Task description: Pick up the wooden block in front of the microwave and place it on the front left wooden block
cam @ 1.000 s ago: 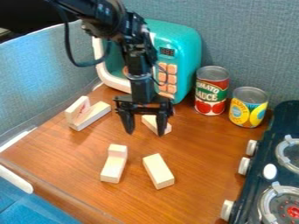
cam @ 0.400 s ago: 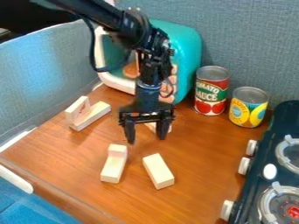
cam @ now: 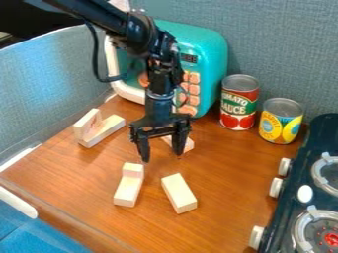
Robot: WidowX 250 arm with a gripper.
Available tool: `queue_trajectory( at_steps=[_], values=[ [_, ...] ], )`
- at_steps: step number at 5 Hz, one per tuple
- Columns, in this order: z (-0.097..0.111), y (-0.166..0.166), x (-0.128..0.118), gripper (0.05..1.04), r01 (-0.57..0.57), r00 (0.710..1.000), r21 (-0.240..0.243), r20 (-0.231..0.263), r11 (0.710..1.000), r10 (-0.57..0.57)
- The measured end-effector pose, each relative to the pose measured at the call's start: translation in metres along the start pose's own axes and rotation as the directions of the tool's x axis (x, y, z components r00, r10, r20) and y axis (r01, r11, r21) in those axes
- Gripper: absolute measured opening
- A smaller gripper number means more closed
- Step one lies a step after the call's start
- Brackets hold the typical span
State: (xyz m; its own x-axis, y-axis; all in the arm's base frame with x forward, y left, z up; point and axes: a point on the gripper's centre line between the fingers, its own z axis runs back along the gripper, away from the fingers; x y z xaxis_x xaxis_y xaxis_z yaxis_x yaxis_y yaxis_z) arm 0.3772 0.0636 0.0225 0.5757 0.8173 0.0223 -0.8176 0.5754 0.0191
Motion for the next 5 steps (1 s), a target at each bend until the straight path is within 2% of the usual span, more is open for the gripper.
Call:
queue_trajectory(
  at_steps=[1,2,3,4,5],
  values=[
    [0.0,0.001,0.009,1.001,-0.043,0.999,-0.055,-0.004,0.998,0.043],
    [0.023,-0.002,0.017,1.001,-0.065,0.997,-0.128,0.04,0.99,0.071],
    [0.037,-0.006,0.025,1.001,-0.116,0.992,-0.164,0.036,0.98,0.123],
    [0.038,-0.01,0.035,1.001,-0.188,0.98,-0.147,0.045,0.971,0.196],
    [0.025,-0.017,0.038,1.001,-0.276,0.959,-0.113,0.031,0.955,0.281]
  ],
)
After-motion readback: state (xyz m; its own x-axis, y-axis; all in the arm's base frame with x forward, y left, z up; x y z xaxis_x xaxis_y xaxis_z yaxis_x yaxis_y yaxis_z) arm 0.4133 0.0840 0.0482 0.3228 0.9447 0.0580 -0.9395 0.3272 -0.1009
